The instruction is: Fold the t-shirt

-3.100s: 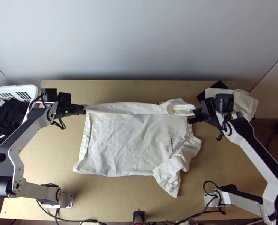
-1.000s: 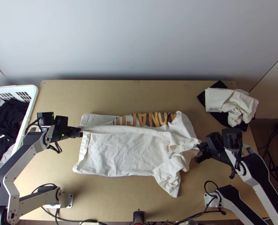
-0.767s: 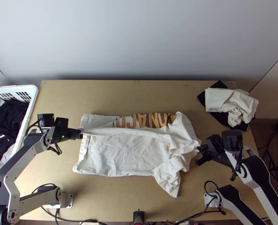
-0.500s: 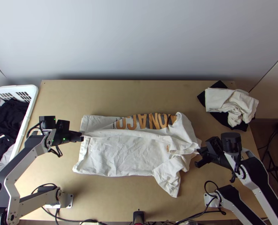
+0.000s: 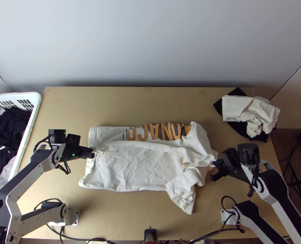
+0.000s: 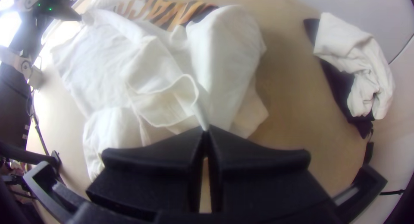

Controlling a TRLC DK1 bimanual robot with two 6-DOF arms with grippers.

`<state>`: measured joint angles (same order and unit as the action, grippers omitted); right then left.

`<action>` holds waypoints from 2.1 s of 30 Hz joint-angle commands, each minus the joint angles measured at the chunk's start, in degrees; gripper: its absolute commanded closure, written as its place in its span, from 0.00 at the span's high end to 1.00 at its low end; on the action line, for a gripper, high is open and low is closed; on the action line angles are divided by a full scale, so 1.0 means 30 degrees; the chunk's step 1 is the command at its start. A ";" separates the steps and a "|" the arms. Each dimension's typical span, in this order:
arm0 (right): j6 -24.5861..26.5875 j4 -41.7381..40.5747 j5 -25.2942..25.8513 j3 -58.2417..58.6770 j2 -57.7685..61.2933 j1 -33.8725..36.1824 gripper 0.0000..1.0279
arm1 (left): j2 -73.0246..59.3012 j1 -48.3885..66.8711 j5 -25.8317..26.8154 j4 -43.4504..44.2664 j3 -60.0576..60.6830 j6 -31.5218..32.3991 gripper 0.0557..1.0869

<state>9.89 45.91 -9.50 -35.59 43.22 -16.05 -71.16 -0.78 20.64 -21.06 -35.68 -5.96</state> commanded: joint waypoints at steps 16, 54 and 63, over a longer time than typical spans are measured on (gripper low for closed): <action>0.1596 -0.0069 0.0060 -0.0557 0.0036 0.3095 0.03 | 0.0076 -0.1089 -0.0495 0.0047 -0.0147 -0.0476 0.03; 0.0277 0.2128 -0.0116 -0.5157 0.2087 -0.2266 0.96 | 0.1599 -0.0122 0.0003 -1.6945 -0.2637 -0.6364 0.90; 0.0307 0.3593 -0.0321 -0.5215 0.1735 -0.3438 0.96 | 0.0017 0.0845 0.0003 -1.5803 -0.2550 -0.5573 0.63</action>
<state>11.11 53.74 -10.11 -50.81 49.01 -22.76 -67.90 0.25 20.60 -69.58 -43.55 -23.81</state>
